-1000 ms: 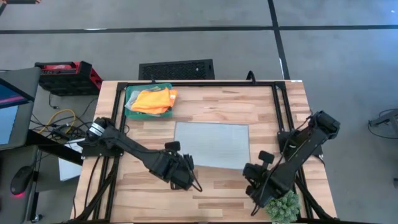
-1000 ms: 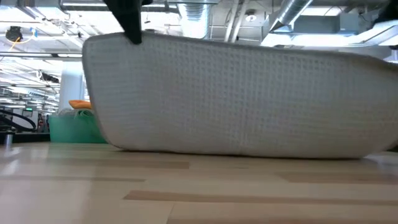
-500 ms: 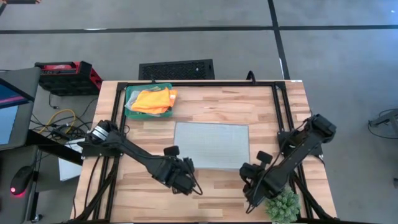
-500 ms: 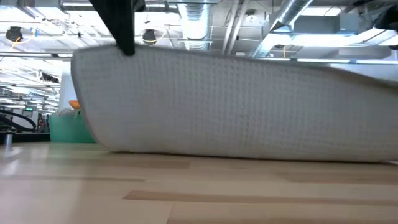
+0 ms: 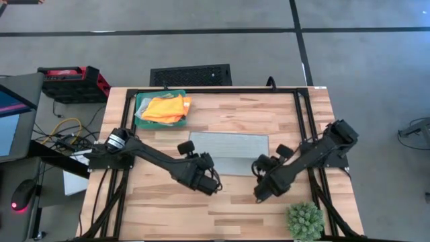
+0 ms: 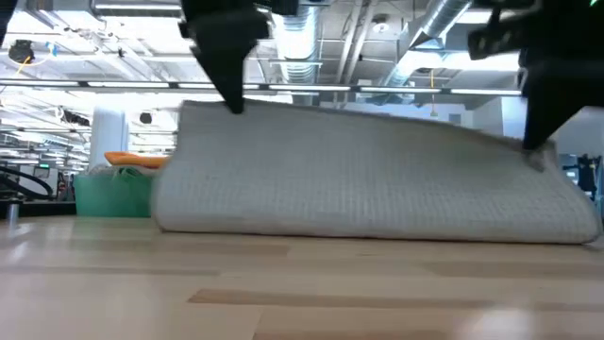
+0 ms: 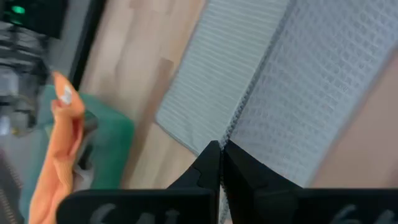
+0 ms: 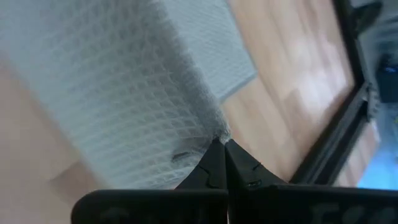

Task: Fold microfiber towels
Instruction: Fold the gray towel

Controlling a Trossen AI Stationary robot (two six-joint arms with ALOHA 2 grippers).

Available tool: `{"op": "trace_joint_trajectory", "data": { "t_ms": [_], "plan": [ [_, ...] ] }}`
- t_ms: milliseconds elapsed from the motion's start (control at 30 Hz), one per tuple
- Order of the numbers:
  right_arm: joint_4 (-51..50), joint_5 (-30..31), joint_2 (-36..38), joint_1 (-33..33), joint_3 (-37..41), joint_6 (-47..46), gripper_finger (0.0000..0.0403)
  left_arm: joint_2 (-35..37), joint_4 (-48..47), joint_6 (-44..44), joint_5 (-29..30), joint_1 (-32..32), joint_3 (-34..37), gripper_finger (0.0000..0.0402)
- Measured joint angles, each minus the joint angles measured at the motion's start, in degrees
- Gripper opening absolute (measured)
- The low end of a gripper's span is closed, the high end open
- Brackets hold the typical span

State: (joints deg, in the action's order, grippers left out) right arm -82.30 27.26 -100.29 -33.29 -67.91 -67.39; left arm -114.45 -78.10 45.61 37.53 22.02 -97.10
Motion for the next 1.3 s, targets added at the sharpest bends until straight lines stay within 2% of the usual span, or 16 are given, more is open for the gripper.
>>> {"op": "trace_joint_trajectory", "data": {
  "t_ms": [167, 367, 500, 733, 1033, 1300],
  "plan": [
    [0.73, 2.22, 0.00, 2.77, 3.49, 1.08, 0.0002, -0.04, 2.25, -0.10, 0.68, -2.96, 3.72, 0.0000],
    [1.47, 8.26, 0.00, 4.88, 4.06, 3.16, 0.0002, -0.04, 4.81, 0.00, -1.05, -6.33, 7.51, 0.0000],
    [3.87, 8.48, 0.00, 6.02, 4.08, 8.02, 0.0002, -0.04, 5.95, 0.40, -4.61, -7.34, 8.47, 0.0000],
    [6.16, 8.34, 0.00, 8.35, 4.08, 11.91, 0.0005, -0.02, 5.88, -0.17, -4.49, -8.60, 8.48, 0.0000],
    [6.57, 8.03, 0.00, 10.88, 4.08, 11.91, 0.0048, -0.04, 6.12, -0.91, -5.34, -11.27, 8.46, 0.0000],
    [6.67, 8.64, 0.00, 13.07, 4.08, 11.93, 0.0068, -0.04, 7.56, -4.00, -6.68, -14.36, 8.46, 0.0045]
  ]
}}
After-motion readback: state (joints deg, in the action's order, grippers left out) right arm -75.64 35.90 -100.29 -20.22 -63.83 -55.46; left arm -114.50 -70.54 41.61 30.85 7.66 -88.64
